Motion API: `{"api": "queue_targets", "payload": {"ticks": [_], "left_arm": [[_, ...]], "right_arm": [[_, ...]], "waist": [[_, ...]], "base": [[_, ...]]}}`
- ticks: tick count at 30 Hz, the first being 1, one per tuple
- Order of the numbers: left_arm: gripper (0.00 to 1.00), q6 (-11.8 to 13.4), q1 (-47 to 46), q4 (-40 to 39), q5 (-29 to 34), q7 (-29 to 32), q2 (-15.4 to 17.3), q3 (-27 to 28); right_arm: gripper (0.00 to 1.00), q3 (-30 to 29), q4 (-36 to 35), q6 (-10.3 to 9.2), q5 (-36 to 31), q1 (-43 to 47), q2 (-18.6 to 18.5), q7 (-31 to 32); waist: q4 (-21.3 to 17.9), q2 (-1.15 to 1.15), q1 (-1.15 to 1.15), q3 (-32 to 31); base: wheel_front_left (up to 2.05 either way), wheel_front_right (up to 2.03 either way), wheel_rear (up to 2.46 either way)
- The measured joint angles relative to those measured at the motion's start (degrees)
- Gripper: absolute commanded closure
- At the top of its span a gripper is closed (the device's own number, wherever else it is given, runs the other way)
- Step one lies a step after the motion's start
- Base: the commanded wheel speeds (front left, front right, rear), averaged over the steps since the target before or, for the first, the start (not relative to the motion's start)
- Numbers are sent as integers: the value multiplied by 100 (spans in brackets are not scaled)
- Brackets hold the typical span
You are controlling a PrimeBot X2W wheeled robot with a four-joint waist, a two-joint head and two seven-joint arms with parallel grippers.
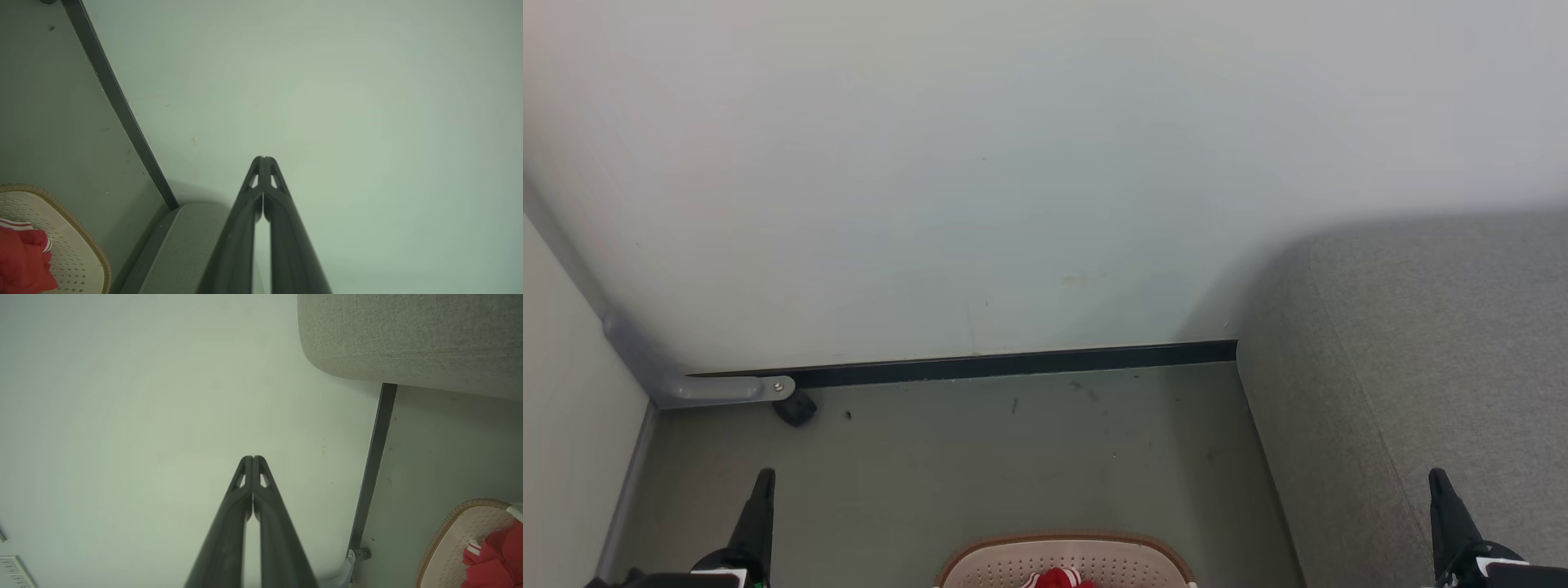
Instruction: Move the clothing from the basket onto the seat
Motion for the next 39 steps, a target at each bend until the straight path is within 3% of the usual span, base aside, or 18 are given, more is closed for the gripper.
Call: {"api": "queue_targets", "payload": {"ticks": [39], "left_arm": [[100, 0, 0, 0, 0, 0, 0, 0]], "right_arm": [[100, -1, 0, 0, 0, 0, 0, 0]], "waist": [[0, 0, 0, 0]], "base": [[0, 0, 0]]}}
